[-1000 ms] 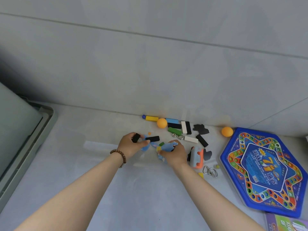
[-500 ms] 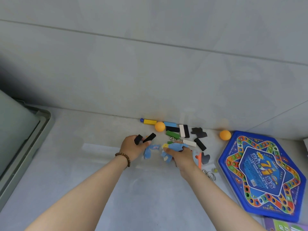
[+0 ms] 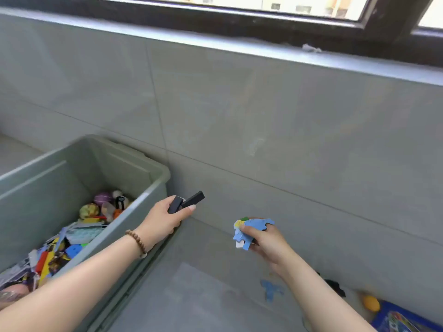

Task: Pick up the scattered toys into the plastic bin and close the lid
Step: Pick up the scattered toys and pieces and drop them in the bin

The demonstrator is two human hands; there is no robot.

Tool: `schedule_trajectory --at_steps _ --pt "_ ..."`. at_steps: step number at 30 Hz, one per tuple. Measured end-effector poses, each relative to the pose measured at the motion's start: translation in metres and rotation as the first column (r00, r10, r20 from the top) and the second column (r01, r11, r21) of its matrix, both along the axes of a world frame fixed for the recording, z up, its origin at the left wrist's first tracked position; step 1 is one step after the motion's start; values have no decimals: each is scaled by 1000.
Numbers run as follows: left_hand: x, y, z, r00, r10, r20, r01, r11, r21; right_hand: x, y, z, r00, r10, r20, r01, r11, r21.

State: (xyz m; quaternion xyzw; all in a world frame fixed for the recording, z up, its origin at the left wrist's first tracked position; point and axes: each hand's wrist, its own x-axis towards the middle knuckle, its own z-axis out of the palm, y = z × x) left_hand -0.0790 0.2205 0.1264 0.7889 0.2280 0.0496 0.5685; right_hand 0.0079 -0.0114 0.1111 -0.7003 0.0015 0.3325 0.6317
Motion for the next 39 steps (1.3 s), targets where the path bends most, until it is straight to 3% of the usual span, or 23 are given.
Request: schedule_trajectory --at_steps 3,6,12,14,16,19,23,27,32,39 --pt "-52 64 34 994 99 39 -98 994 -46 -26 80 50 982 179 50 -182 983 41" --pt "-108 124 35 972 232 -24 -233 964 -129 -62 165 68 945 316 84 -319 948 17" --pt "-188 203 6 869 460 -181 -494 790 -363 -114 296 52 921 385 -64 -382 923 56" --pt "-201 218 -2 848 472 -241 -522 821 -232 -119 315 42 924 372 -86 -372 928 17" --pt "-212 230 -9 827 480 -291 -514 856 -50 -120 318 31 917 399 15 -394 909 -137" --pt "-217 236 -19 813 474 -338 -458 879 130 -111 298 25 896 420 145 -387 898 -210" --pt "-188 215 -8 854 427 -297 -374 901 222 -83 249 27 878 402 258 -358 912 -200" --pt "-134 163 16 942 269 -200 -194 924 329 -45 181 36 857 394 331 -295 903 -313" --pt "-58 74 27 992 63 -109 0 866 499 -3 72 45 893 284 348 -134 908 -397" --pt "20 -64 -27 923 -181 -340 342 792 506 32 -110 -10 956 126 264 35 847 -531"
